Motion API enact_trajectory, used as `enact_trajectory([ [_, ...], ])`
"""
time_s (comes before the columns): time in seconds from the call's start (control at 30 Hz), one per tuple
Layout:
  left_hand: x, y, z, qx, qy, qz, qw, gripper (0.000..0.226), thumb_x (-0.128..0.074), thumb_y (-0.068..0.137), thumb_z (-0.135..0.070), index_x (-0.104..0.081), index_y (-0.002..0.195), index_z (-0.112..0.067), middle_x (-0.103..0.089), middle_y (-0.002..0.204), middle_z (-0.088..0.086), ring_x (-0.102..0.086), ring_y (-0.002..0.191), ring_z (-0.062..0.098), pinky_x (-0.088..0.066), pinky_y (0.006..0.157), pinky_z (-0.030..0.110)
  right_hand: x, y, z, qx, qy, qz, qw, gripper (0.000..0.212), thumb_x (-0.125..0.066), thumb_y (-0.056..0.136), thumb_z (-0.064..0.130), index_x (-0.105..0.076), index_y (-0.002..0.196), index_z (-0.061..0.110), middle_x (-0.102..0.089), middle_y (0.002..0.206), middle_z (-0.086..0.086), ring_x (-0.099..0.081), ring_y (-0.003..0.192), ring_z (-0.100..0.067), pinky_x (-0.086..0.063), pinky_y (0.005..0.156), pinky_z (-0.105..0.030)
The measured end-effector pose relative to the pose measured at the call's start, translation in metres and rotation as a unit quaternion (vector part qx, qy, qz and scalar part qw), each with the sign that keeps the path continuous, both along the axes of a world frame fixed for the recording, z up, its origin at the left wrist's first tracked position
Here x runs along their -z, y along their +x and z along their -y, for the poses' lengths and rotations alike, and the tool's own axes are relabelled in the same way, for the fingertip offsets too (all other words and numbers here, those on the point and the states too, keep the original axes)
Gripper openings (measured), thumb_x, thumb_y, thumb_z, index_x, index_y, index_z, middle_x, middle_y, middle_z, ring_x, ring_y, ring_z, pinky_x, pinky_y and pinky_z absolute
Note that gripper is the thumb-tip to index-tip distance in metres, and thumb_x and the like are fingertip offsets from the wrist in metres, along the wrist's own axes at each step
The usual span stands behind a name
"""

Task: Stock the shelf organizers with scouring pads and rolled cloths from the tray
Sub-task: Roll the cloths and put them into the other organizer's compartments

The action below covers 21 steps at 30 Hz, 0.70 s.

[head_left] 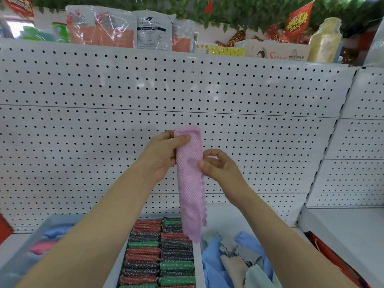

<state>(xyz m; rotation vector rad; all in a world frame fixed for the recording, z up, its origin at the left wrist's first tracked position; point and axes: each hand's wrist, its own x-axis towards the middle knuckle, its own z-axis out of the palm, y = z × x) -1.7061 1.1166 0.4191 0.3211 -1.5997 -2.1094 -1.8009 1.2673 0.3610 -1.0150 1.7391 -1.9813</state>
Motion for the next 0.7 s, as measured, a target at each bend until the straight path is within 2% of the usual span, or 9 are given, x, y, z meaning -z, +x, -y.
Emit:
enact_trajectory([
  [0.13, -0.008, -0.001, 0.002, -0.02, 0.031, -0.029, 0.999, 0.021, -0.066, 0.09, -0.004, -0.064, 0.11, -0.002, -0.073, 0.096, 0.009, -0.071, 0.081, 0.019, -0.06, 0.074, 0.032, 0.035, 0.01, 0.004, -0.056, 0.075, -0.004, 0.996, 0.045, -0.08, 0.08, 0.018, -0.059, 0.12, 0.015, -0.074, 0.107, -0.003, -0.07, 0.099, -0.02, -0.057, 0.089, -0.033],
  [0.27, -0.017, 0.002, 0.008, -0.026, 0.05, -0.049, 0.997, 0.022, -0.067, 0.089, -0.005, -0.066, 0.111, -0.003, -0.074, 0.101, 0.009, -0.072, 0.086, 0.019, -0.06, 0.075, 0.03, 0.063, 0.012, 0.003, -0.078, 0.153, -0.048, 0.984, 0.028, -0.08, 0.081, 0.021, -0.072, 0.103, 0.006, -0.075, 0.096, -0.003, -0.07, 0.088, -0.018, -0.055, 0.082, -0.032],
  [0.37, -0.022, 0.006, 0.012, -0.029, 0.063, -0.059, 0.996, 0.03, -0.068, 0.088, -0.005, -0.064, 0.118, -0.001, -0.073, 0.108, 0.011, -0.073, 0.088, 0.02, -0.06, 0.071, 0.029, 0.083, 0.007, -0.006, -0.122, 0.274, -0.102, 0.948, 0.031, -0.082, 0.078, 0.026, -0.07, 0.097, 0.003, -0.066, 0.082, 0.004, -0.06, 0.076, -0.009, -0.049, 0.078, -0.03],
  [0.43, -0.023, 0.008, 0.014, -0.026, 0.054, -0.05, 0.997, 0.032, -0.068, 0.089, -0.006, -0.064, 0.12, 0.0, -0.072, 0.112, 0.013, -0.072, 0.088, 0.021, -0.061, 0.071, 0.029, 0.084, 0.001, -0.016, -0.148, 0.346, -0.136, 0.916, 0.03, -0.082, 0.077, 0.032, -0.071, 0.102, 0.019, -0.067, 0.089, 0.013, -0.06, 0.081, -0.003, -0.05, 0.088, -0.029],
  [0.47, -0.023, 0.01, 0.014, -0.023, 0.045, -0.041, 0.998, 0.032, -0.068, 0.089, -0.007, -0.064, 0.12, 0.0, -0.072, 0.112, 0.013, -0.072, 0.088, 0.021, -0.061, 0.071, 0.029, 0.079, -0.001, -0.02, -0.146, 0.348, -0.135, 0.916, 0.037, -0.081, 0.076, 0.04, -0.069, 0.109, 0.027, -0.069, 0.102, 0.015, -0.062, 0.093, -0.002, -0.049, 0.097, -0.032],
  [0.5, -0.023, 0.011, 0.014, -0.017, 0.037, -0.03, 0.999, 0.032, -0.068, 0.089, -0.007, -0.064, 0.12, 0.0, -0.072, 0.112, 0.014, -0.072, 0.087, 0.021, -0.061, 0.069, 0.028, 0.071, -0.002, -0.022, -0.135, 0.314, -0.119, 0.932, 0.048, -0.078, 0.076, 0.048, -0.064, 0.119, 0.033, -0.067, 0.117, 0.016, -0.061, 0.109, -0.001, -0.045, 0.105, -0.035],
  [0.57, -0.022, 0.012, 0.014, 0.004, 0.021, -0.005, 1.0, 0.032, -0.068, 0.089, -0.008, -0.065, 0.12, 0.001, -0.072, 0.112, 0.013, -0.072, 0.086, 0.021, -0.06, 0.068, 0.028, 0.047, -0.002, -0.02, -0.103, 0.185, -0.074, 0.974, 0.061, -0.074, 0.078, 0.054, -0.056, 0.133, 0.036, -0.059, 0.134, 0.017, -0.051, 0.128, -0.001, -0.039, 0.111, -0.038],
  [0.63, -0.02, 0.011, 0.012, 0.023, 0.007, 0.015, 1.0, 0.033, -0.067, 0.09, -0.009, -0.065, 0.12, 0.001, -0.072, 0.112, 0.013, -0.072, 0.088, 0.021, -0.06, 0.068, 0.029, 0.025, 0.003, -0.009, -0.099, 0.095, -0.045, 0.99, 0.056, -0.074, 0.084, 0.044, -0.055, 0.135, 0.033, -0.059, 0.136, 0.016, -0.051, 0.13, -0.004, -0.04, 0.11, -0.035],
  [0.7, -0.018, 0.01, 0.011, 0.03, 0.0, 0.024, 0.999, 0.032, -0.067, 0.09, -0.01, -0.065, 0.12, 0.0, -0.073, 0.108, 0.012, -0.071, 0.086, 0.021, -0.059, 0.069, 0.028, 0.012, 0.011, 0.004, -0.126, 0.078, -0.027, 0.989, 0.044, -0.072, 0.088, 0.026, -0.061, 0.13, 0.021, -0.066, 0.128, 0.006, -0.06, 0.122, -0.012, -0.046, 0.104, -0.032],
])
